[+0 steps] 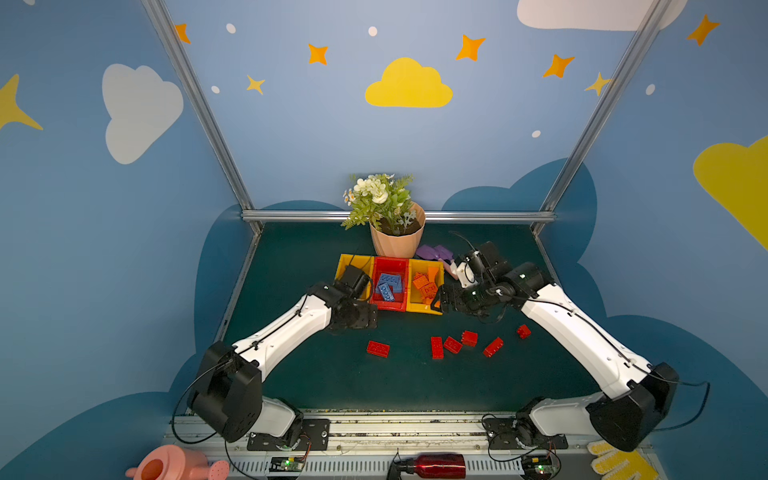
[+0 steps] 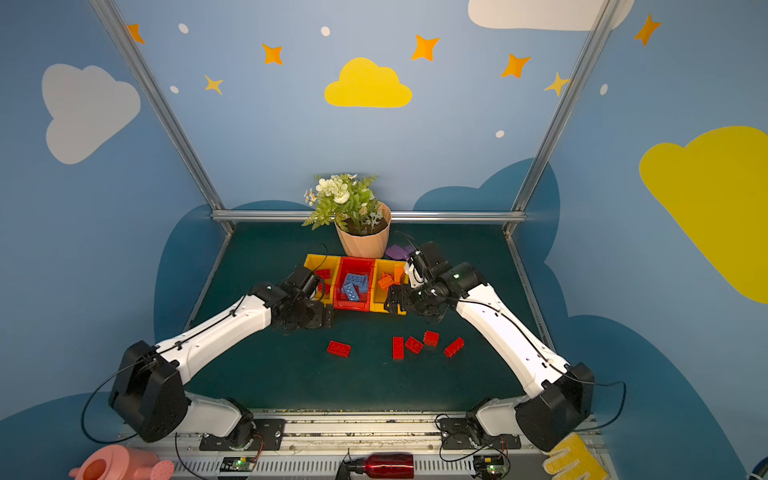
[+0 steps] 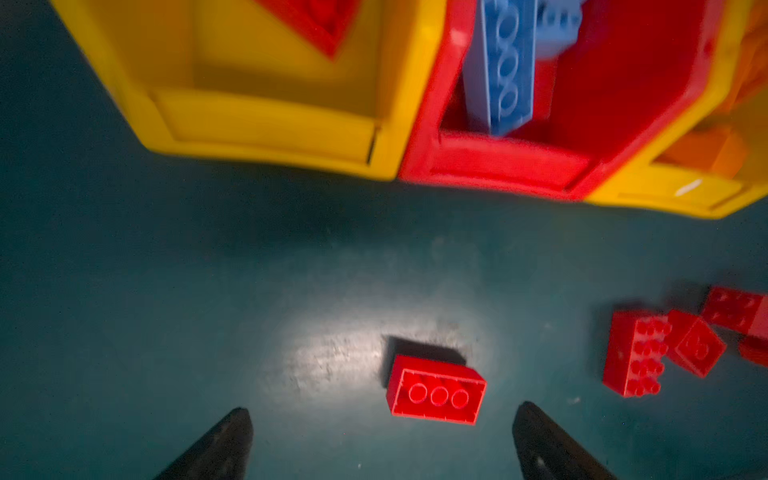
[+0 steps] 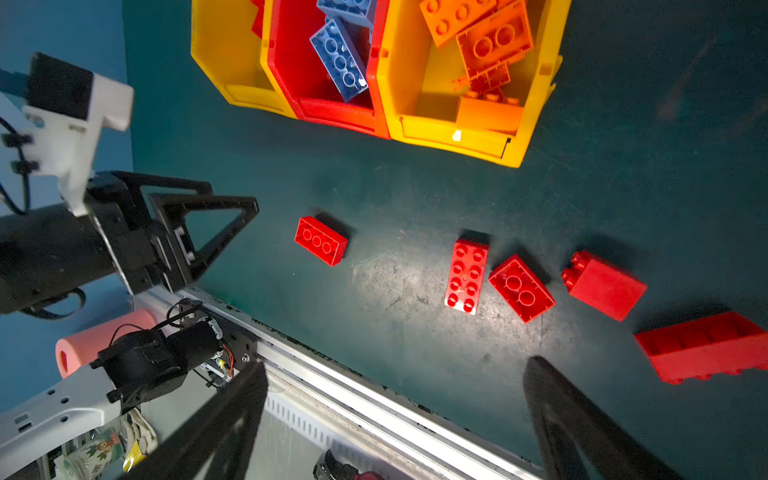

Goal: Sort the legos into containers by color
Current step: 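Lower the left gripper onto a red 2x3 brick and grasp it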

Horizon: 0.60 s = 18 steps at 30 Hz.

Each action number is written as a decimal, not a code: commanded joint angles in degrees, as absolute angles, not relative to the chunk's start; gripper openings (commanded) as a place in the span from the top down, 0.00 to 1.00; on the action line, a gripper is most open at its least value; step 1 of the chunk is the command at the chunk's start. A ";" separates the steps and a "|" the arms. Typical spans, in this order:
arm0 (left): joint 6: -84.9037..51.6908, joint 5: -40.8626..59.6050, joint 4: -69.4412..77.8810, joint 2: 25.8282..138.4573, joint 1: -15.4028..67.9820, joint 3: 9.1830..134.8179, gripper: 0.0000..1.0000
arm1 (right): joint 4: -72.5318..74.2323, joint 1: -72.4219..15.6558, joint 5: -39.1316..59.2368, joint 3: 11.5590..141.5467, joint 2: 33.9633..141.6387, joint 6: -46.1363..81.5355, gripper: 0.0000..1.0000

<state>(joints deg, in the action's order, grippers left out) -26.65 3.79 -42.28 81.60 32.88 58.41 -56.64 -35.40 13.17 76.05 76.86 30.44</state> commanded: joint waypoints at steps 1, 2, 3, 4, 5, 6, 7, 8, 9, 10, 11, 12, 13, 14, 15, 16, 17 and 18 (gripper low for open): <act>-29.45 4.42 -39.37 80.81 36.30 55.01 0.00 | -56.20 -36.68 13.26 73.15 72.16 32.84 0.06; -29.44 4.33 -38.40 80.84 37.26 54.18 0.00 | -56.29 -37.06 12.81 71.90 70.80 33.72 0.06; -29.43 4.31 -37.68 81.08 38.13 53.61 0.00 | -56.22 -37.26 12.46 70.96 69.70 34.48 0.06; -28.97 4.39 -36.91 81.46 38.77 53.21 0.00 | -56.25 -37.66 12.08 69.86 68.39 35.27 0.06; -28.24 4.48 -36.36 82.21 39.30 53.01 0.00 | -56.25 -37.94 11.75 68.87 67.01 36.24 0.06; -27.42 4.50 -36.12 82.94 39.52 53.11 0.00 | -56.33 -38.13 11.35 68.06 65.94 36.97 0.06; -26.57 4.27 -36.05 83.97 39.84 53.38 0.00 | -56.41 -38.38 10.89 67.25 64.72 37.83 0.06; -25.88 3.94 -36.17 85.04 40.06 53.80 0.00 | -56.59 -38.49 10.50 66.50 63.62 38.53 0.06; -25.24 3.72 -36.29 85.92 40.28 54.18 0.00 | -56.89 -38.62 10.10 66.08 62.73 39.10 0.06; -24.70 3.69 -36.36 86.80 40.49 54.68 0.00 | -57.37 -38.88 9.62 65.64 61.74 39.64 0.06; -24.44 3.63 -36.26 87.53 41.05 55.05 0.00 | -57.94 -39.08 8.97 65.37 60.85 40.09 0.06; -24.35 3.53 -36.15 88.21 41.36 55.32 0.00 | -58.54 -39.26 8.31 65.14 60.05 40.45 0.06; -24.18 3.54 -36.06 88.82 41.85 55.61 0.00 | -59.21 -39.52 7.55 64.91 59.23 40.87 0.06; -24.13 3.45 -35.83 89.33 42.34 55.79 0.00 | -59.78 -39.70 6.87 64.72 58.42 41.27 0.06; -24.10 3.26 -35.62 90.04 43.02 55.96 0.00 | -60.49 -39.86 6.07 64.49 57.45 41.83 0.06; -24.00 3.27 -35.43 90.74 43.49 56.17 0.00 | -60.96 -39.99 5.30 64.03 56.24 42.51 0.06; -23.91 3.21 -35.44 91.33 44.01 56.33 0.00 | -61.28 -40.06 4.85 63.56 55.40 43.02 0.06; -23.77 3.08 -35.26 92.04 44.54 56.53 0.00 | -61.56 -40.16 4.45 63.17 54.46 43.68 0.06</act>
